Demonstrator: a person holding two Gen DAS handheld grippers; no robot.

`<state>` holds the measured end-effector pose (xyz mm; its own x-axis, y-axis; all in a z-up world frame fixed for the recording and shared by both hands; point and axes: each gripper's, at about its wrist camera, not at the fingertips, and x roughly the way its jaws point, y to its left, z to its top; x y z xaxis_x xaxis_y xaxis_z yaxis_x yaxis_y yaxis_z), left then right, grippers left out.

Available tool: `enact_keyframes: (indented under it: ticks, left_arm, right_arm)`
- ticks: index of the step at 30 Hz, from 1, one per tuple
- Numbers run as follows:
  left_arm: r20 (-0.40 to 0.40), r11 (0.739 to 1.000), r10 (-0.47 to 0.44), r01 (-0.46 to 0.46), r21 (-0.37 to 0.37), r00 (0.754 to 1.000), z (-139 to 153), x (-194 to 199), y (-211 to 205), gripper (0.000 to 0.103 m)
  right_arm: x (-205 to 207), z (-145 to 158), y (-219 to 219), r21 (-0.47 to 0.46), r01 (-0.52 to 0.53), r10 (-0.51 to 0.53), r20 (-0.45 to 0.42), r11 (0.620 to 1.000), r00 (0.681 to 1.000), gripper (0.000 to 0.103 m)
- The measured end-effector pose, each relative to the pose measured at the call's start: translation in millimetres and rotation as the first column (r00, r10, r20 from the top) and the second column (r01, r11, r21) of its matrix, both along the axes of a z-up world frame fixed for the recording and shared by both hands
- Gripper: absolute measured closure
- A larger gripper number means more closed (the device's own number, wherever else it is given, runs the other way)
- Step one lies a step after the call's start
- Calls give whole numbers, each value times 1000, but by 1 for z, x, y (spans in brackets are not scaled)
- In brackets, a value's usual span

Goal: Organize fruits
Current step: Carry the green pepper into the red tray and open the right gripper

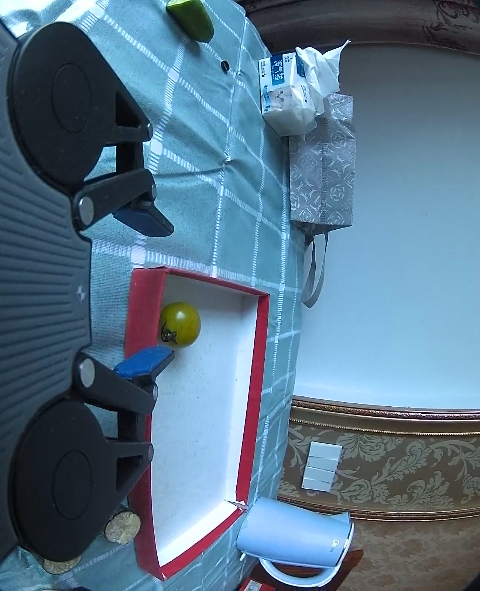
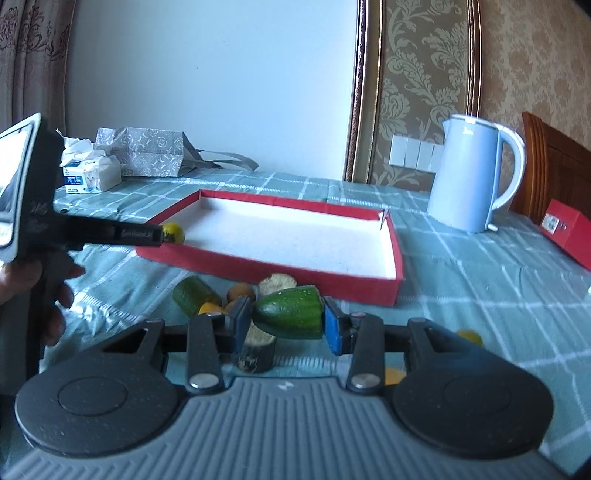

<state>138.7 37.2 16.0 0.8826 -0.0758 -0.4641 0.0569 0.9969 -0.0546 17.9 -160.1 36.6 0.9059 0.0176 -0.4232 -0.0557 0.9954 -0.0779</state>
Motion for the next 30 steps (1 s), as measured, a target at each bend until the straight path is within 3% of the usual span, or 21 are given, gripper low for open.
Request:
enact_keyframes:
  ticks: [7,19,30]
  left_arm:
    - [-7,1000,-8,8,-30,1000,-2,1,5,36]
    - [-4,999,-29,29,-26,1000,-4,0,2,32]
    - [-7,999,-24,24,-38,1000,-4,2,4,28]
  right_arm:
    - [47,15,-2,-48,37,-35,45,998,998,64]
    - [158,2,-26,34,96,-92,-106,995,990,64]
    - [185,-17,-27,48,110,-100,-176,993,979,61]
